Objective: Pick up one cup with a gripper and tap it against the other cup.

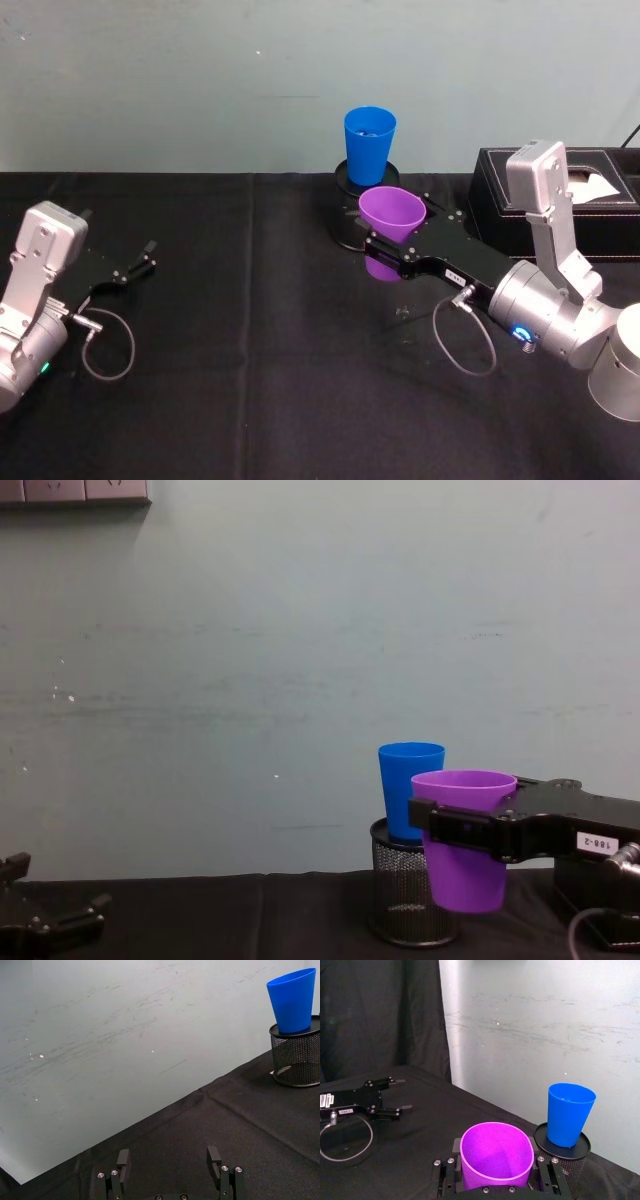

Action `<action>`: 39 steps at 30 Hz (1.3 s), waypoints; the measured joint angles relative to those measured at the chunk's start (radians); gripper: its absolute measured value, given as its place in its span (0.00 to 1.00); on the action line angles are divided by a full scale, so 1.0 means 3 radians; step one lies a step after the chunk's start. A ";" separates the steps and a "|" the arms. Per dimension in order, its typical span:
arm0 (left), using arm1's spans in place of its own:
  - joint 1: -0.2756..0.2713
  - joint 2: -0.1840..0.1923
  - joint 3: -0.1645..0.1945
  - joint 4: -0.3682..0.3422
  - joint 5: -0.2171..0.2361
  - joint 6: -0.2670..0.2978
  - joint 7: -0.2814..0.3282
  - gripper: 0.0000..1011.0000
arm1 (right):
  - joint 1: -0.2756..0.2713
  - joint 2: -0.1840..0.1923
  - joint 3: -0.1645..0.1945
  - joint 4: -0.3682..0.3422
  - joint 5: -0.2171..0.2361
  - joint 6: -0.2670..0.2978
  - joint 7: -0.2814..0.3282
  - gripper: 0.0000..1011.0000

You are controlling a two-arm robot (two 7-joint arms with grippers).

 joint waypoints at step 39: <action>0.0000 0.0000 0.0000 0.0000 0.0000 0.0000 0.0000 0.99 | 0.0000 0.0000 0.0000 0.0000 -0.0002 0.0001 0.0000 0.73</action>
